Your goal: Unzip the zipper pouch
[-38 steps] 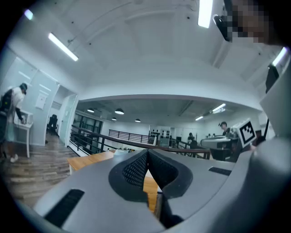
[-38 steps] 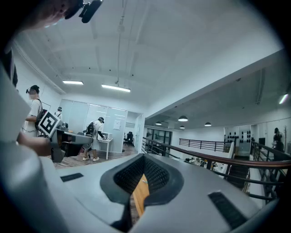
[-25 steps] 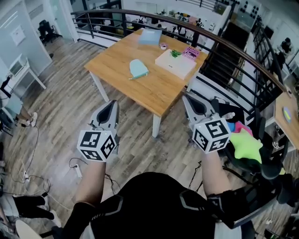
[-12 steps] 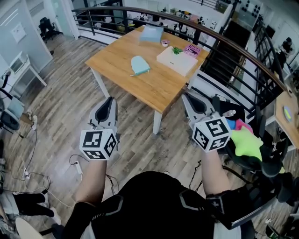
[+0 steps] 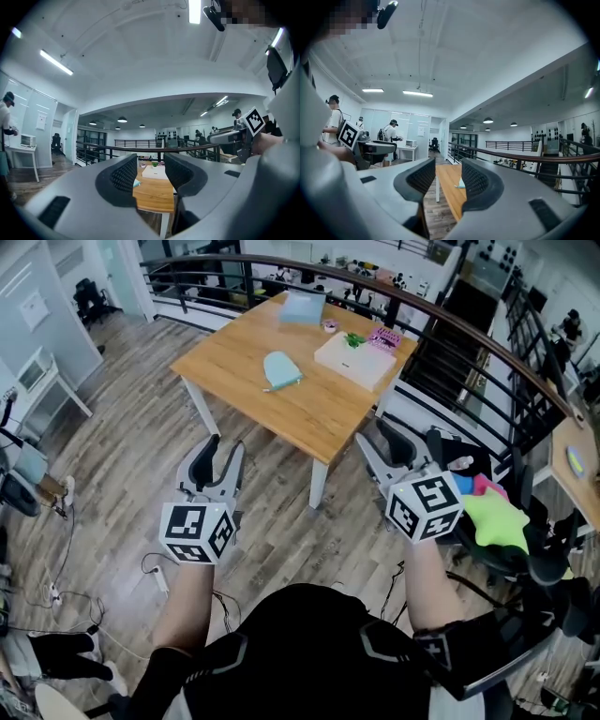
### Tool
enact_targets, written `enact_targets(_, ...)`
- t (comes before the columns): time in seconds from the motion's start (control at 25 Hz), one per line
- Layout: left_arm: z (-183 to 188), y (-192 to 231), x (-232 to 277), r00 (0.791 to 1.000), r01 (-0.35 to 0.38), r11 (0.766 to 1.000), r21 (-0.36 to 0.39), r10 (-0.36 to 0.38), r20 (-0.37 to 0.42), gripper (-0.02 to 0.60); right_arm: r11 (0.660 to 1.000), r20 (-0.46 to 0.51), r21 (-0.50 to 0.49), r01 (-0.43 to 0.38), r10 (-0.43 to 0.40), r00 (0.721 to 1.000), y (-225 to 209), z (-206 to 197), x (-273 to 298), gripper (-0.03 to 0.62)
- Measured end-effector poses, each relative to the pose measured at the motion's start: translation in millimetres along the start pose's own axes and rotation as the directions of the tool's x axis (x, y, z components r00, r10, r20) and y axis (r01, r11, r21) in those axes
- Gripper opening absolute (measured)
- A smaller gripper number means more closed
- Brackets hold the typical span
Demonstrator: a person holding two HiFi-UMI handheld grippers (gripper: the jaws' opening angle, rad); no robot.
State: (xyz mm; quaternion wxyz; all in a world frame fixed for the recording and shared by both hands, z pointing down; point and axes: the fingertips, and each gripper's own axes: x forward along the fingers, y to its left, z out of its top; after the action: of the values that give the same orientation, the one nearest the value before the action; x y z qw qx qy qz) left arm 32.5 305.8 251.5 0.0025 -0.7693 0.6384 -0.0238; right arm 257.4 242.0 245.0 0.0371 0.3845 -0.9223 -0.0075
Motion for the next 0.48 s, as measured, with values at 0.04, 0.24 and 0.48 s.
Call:
enact_targets(0.04, -2, 2, -2, 1.0, 0.004, 1.0, 0.001, -0.004, -0.001, 0.194, 1.0, 0.0, 0.002, 0.002, -0.002, 1.0, 3, 0, 0, 0.186)
enact_targets(0.24, -7, 17, -12, 0.999, 0.033, 0.999, -0.014, -0.033, 0.012, 0.249, 1.0, -0.006, 0.006, 0.016, -0.016, 1.0, 20, -2, 7, 0.227)
enact_targets(0.48, -21, 44, -28, 0.999, 0.042, 0.999, -0.023, -0.041, 0.009, 0.25, 1.0, -0.015, 0.001, 0.019, -0.019, 1.0, 46, -10, 19, 0.239)
